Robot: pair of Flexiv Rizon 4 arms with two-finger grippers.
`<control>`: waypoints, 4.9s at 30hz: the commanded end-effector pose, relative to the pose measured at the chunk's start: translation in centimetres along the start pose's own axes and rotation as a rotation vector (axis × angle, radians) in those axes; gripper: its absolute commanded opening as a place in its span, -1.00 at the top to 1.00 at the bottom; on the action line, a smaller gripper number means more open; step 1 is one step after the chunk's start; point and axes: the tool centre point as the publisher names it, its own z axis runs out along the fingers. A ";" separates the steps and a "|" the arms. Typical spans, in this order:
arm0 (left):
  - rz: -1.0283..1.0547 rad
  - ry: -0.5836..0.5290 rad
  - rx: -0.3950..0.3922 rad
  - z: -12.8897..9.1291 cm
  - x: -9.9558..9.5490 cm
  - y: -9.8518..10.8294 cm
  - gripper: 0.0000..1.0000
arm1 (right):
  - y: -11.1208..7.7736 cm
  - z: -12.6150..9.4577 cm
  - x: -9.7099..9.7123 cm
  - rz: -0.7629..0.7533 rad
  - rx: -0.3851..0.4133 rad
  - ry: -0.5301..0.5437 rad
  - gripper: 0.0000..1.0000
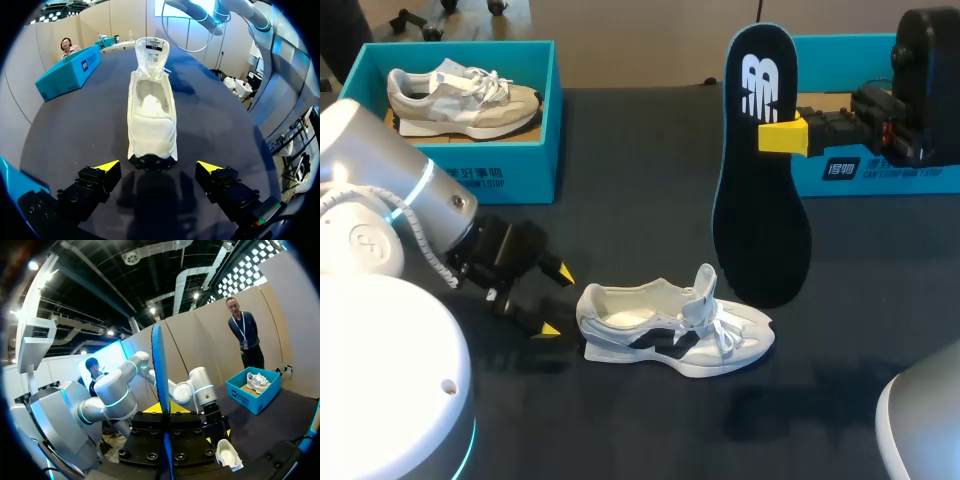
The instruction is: Take the shoe out of the shoebox, open the shoe tongue, remove and reinsert the insole, then place the shoe into the shoebox
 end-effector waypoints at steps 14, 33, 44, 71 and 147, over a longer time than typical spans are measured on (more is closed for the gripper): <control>-0.029 -0.015 -0.387 0.2 -0.4 -2.1 -1.00 | 0.3 0.3 -0.3 0.002 0.006 0.004 1.00; -0.016 -0.060 -0.562 -0.3 -0.2 -4.1 -1.00 | 0.3 0.3 -0.3 0.002 0.006 0.004 1.00; 0.025 -0.084 -0.551 -0.2 -1.1 -8.1 -1.00 | 0.3 0.3 -0.3 0.002 0.006 0.004 1.00; -0.024 -0.044 -0.523 8.3 -6.6 -10.6 -0.83 | 0.3 0.3 -0.3 0.002 0.006 0.004 1.00; 0.985 0.116 -0.457 -1.6 0.3 -11.8 1.00 | 0.3 0.3 -0.3 0.002 0.006 0.004 1.00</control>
